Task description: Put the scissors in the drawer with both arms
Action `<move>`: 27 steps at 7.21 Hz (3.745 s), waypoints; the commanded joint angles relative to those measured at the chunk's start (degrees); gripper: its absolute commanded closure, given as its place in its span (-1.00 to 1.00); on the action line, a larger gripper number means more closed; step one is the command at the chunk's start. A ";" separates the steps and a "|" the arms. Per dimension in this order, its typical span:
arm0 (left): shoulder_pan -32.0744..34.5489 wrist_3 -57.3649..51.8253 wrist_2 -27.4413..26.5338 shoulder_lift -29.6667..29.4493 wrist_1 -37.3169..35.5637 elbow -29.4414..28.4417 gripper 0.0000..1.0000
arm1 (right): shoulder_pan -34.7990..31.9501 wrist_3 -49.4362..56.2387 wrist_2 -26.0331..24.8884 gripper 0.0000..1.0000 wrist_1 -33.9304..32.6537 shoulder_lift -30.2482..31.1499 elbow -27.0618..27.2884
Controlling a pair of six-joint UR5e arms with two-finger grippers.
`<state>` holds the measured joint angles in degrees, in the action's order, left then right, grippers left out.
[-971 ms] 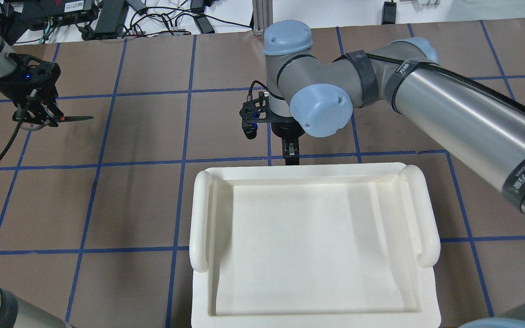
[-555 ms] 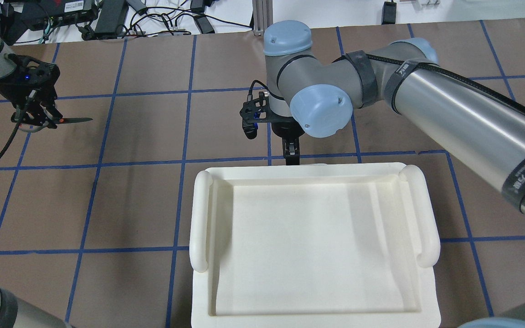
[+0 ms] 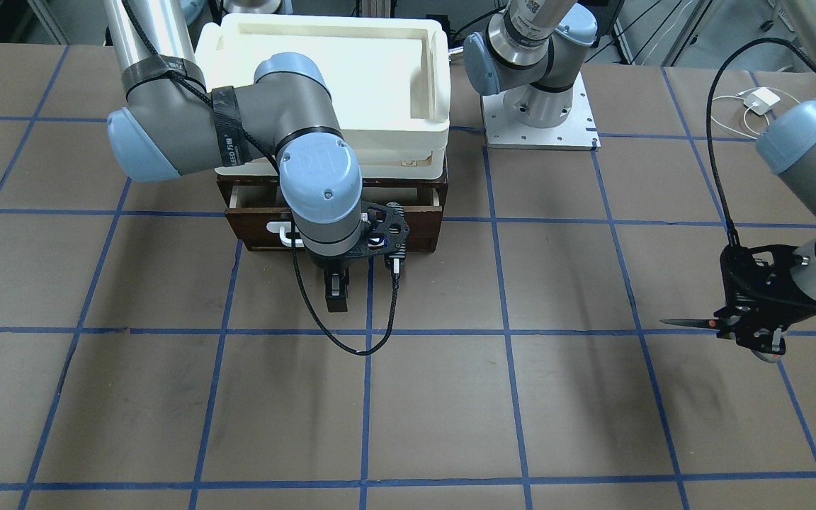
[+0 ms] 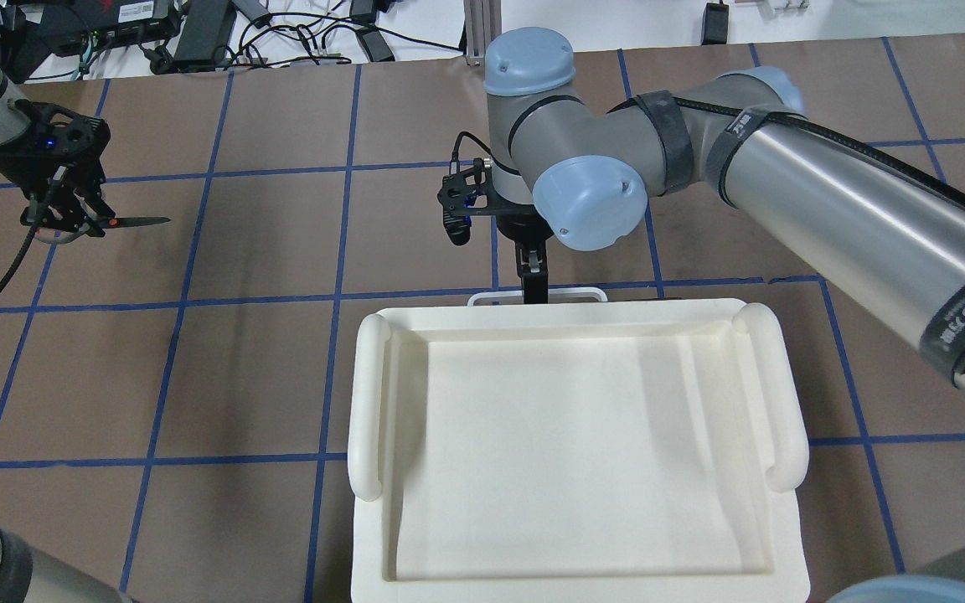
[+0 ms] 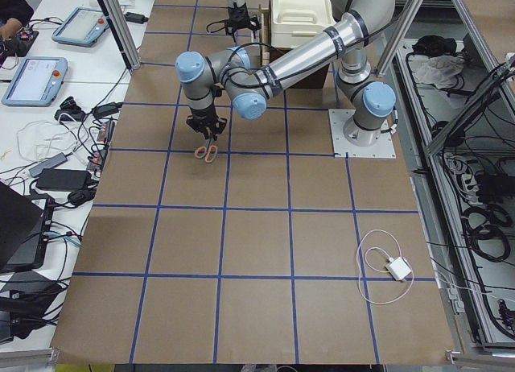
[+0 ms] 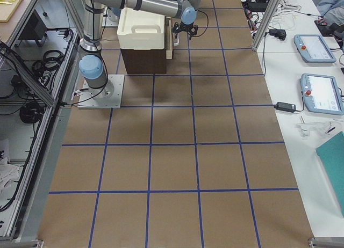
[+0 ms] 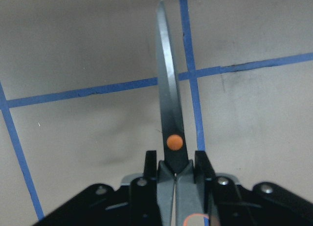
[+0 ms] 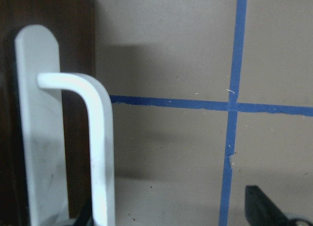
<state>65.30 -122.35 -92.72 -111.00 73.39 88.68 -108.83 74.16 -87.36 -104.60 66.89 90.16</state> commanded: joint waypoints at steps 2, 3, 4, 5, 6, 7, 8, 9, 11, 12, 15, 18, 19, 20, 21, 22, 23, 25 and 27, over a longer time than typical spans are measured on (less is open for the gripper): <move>0.00 0.00 0.00 -0.18 -0.09 0.00 1.00 | 0.37 0.54 0.00 -1.00 -2.96 -1.15 -0.15; 0.00 0.00 0.00 -0.18 -0.09 0.00 1.00 | 0.81 0.54 0.00 -1.00 -4.28 -1.15 -0.24; 0.00 0.00 0.00 -0.27 -0.09 0.00 1.00 | 0.90 0.54 0.09 -1.00 -4.38 -1.58 -1.90; 0.00 0.00 0.00 -0.27 -0.09 -0.09 1.00 | 0.90 0.63 0.00 -1.00 -4.21 -3.59 -4.35; 0.00 0.00 0.09 -0.44 -0.18 0.00 1.00 | 0.99 0.54 0.00 -1.00 -4.38 -5.52 -5.94; 0.00 0.00 0.09 -0.36 -0.18 0.00 1.00 | 1.34 0.54 0.00 -1.00 -4.29 -6.24 -7.35; 0.00 0.00 0.09 -0.36 -0.18 0.00 1.00 | 2.21 0.63 0.09 -1.00 -4.38 -6.68 -8.41; 0.00 0.00 0.09 -0.36 -0.18 0.00 1.00 | 2.57 0.63 0.17 -1.00 -4.47 -7.73 -9.64; 0.00 0.00 0.18 -0.44 -0.18 0.00 1.00 | 2.75 0.54 0.17 -1.00 -4.47 -9.40 -12.01; 0.00 0.00 0.18 -0.44 -0.18 0.00 1.00 | 2.75 0.54 0.26 -1.00 -4.47 -9.84 -12.11; 0.00 0.00 0.44 -0.53 -0.18 0.00 1.00 | 3.71 0.46 0.96 -1.00 -5.34 -9.85 -12.29; 0.70 -0.09 -1.94 -0.44 -0.71 -0.18 1.00 | 3.71 0.28 1.05 -1.00 -5.35 -9.94 -12.20; 0.96 -0.09 -1.93 -0.44 -0.71 -0.18 1.00 | 3.71 -0.07 1.14 -1.00 -4.65 -9.50 -12.20; 1.05 -0.17 -1.93 -0.44 -0.71 -0.18 1.00 | 3.71 -0.16 1.05 -1.00 -4.38 -9.06 -12.20; 1.05 -0.09 -1.85 -0.53 -0.71 -0.18 1.00 | 3.71 -0.33 1.14 -1.00 -4.38 -8.88 -12.20; 1.05 -0.09 -1.76 -0.62 -0.71 -0.18 1.00 | 3.71 -0.34 1.40 -1.00 -3.77 -7.84 -12.20; 1.05 -0.09 -1.84 -0.62 -0.71 -0.18 1.00 | 3.98 -0.25 2.62 -1.00 -2.81 -6.44 -12.28; 1.05 -0.09 -1.85 -0.71 -0.71 -0.26 1.00 | 5.37 -0.34 3.85 -1.00 1.91 -0.65 -12.28; 1.49 2.35 -1.67 -0.80 -0.71 -0.35 1.00 | 8.01 -0.42 4.22 -1.00 8.07 7.25 -12.11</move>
<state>66.51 -121.66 -94.45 -111.87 72.68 88.39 -102.36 73.77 -83.36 -100.13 69.48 77.93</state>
